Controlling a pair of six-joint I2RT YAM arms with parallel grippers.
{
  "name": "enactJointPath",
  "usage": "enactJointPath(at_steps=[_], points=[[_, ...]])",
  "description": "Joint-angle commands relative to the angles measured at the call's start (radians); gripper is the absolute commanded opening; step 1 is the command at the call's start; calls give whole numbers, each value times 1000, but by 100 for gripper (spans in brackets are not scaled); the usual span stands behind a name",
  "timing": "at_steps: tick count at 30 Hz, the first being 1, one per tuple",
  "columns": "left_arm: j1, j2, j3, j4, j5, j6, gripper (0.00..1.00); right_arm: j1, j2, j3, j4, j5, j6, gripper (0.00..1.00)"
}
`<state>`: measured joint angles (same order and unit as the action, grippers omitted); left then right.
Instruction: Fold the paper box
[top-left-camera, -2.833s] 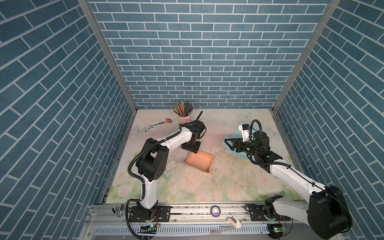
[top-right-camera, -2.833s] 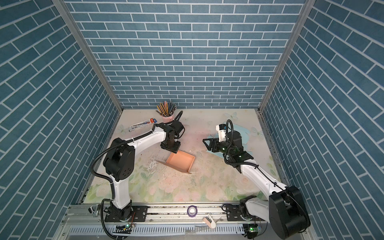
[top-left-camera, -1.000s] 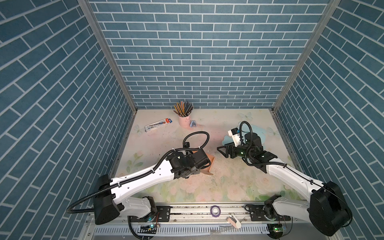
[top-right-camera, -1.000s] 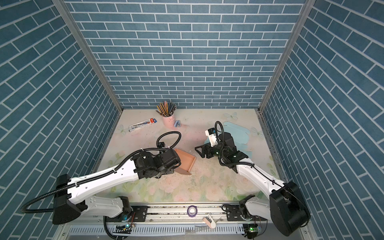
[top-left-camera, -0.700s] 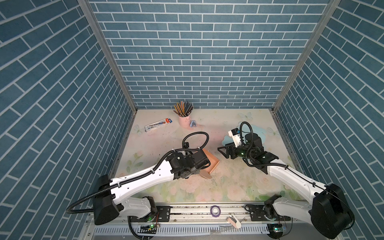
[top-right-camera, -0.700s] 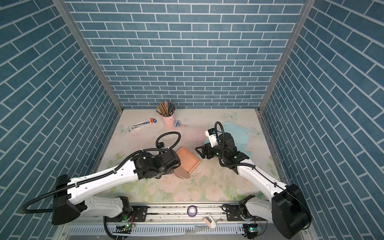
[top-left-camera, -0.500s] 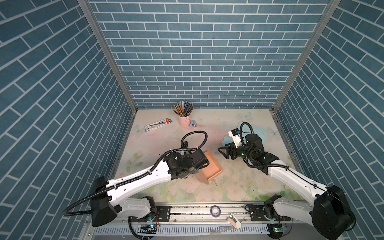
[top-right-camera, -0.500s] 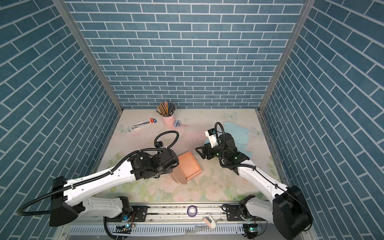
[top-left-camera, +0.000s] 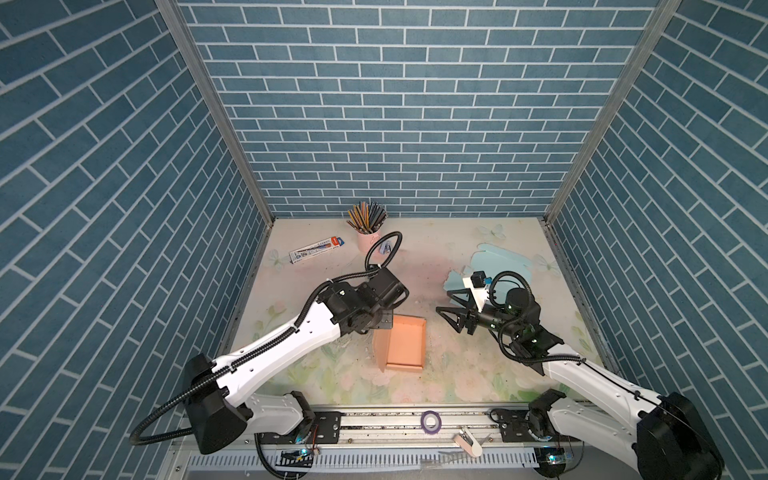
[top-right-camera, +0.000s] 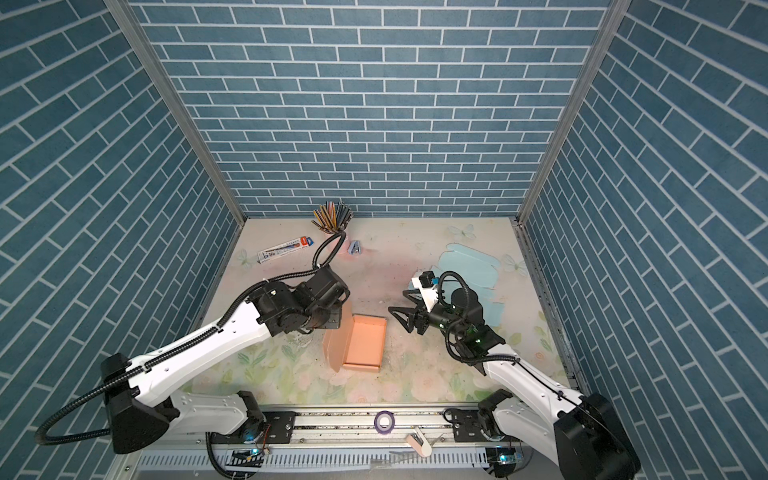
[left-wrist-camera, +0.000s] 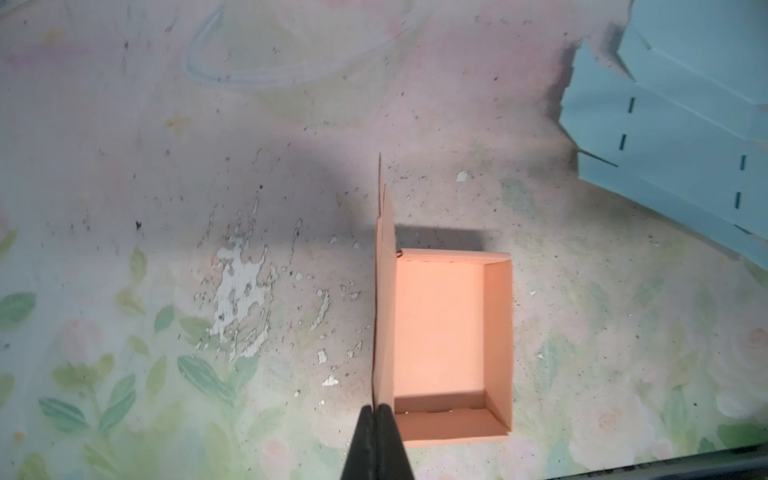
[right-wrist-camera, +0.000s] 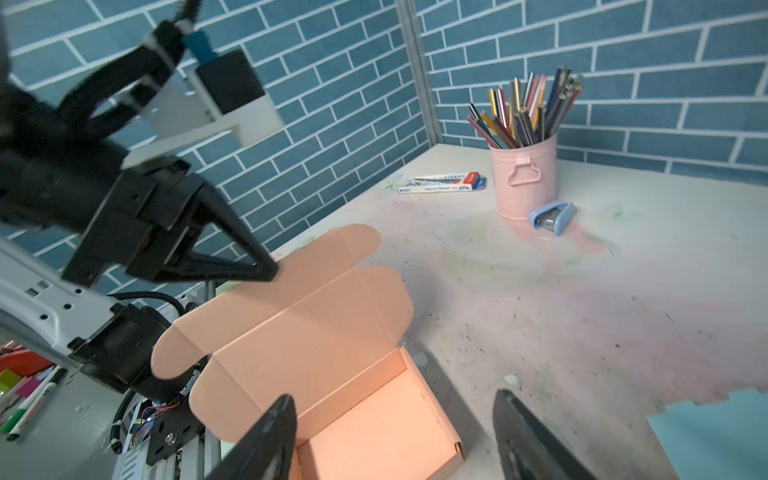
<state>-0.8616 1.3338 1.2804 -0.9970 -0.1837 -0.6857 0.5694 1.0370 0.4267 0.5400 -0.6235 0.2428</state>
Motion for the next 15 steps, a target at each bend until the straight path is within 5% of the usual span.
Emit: enactJointPath(at_steps=[1,8,15], points=[[28,54,88,-56,108,301,0,6,69,17,196,-112,-103,75],[28,74,179,-72,209,563,0,6,258,88,234,-229,-214,74],[43,41,188,-72,296,719,0,6,319,164,70,-294,-370,73]])
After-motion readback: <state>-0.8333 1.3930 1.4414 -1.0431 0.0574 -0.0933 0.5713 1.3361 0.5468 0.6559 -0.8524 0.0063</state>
